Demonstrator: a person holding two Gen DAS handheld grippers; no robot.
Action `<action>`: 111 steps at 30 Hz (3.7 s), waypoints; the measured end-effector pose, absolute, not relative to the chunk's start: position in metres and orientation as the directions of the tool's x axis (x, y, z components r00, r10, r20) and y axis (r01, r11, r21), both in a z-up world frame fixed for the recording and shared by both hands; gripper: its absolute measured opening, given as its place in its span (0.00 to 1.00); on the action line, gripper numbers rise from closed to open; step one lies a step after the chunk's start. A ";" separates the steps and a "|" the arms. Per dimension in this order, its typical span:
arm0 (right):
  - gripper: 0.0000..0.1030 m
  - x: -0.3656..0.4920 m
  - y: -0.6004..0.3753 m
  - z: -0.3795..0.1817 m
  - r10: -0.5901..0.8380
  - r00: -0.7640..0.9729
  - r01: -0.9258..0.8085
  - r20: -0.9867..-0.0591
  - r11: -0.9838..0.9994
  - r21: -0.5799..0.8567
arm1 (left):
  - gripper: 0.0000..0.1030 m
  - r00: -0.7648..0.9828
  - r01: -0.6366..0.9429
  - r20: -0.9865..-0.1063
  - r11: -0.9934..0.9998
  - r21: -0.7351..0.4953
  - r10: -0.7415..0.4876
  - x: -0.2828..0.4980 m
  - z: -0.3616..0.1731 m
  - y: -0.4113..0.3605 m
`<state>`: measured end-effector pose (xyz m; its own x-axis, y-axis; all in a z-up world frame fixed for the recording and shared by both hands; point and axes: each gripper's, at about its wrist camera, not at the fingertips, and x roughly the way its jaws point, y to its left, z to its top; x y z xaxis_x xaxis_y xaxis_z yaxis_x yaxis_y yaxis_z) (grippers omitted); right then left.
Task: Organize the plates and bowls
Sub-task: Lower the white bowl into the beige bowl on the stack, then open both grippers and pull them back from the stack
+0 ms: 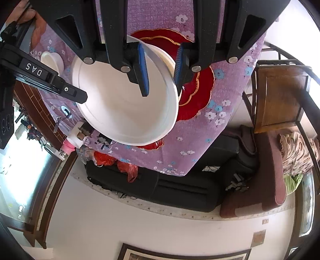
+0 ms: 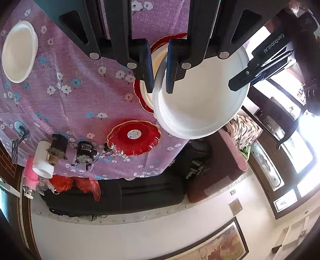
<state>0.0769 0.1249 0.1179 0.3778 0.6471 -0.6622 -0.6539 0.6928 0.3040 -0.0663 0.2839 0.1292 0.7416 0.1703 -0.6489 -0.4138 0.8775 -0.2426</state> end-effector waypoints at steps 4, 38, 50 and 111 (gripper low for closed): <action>0.13 0.082 0.128 0.111 0.639 0.370 -0.650 -0.674 0.697 0.304 | 0.22 0.735 -0.419 -0.657 0.874 -0.246 0.167 -0.059 0.124 0.287; 0.14 0.096 0.136 0.082 0.608 0.334 -0.628 -0.720 0.713 0.310 | 0.21 0.704 -0.435 -0.693 0.867 -0.245 0.157 -0.047 0.102 0.289; 0.14 0.096 0.136 0.079 0.607 0.328 -0.626 -0.724 0.714 0.314 | 0.21 0.702 -0.436 -0.695 0.866 -0.246 0.156 -0.049 0.101 0.290; 0.20 0.053 -0.039 0.038 0.676 0.300 -0.508 -0.673 0.711 0.487 | 0.42 0.689 -0.284 -0.689 0.958 0.028 0.225 -0.071 0.079 0.116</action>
<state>0.0532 -0.0391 0.0378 0.3002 0.6757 -0.6733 -0.5080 0.7106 0.4868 -0.0712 0.1160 0.0793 0.6893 0.2248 -0.6888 -0.2841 0.9584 0.0285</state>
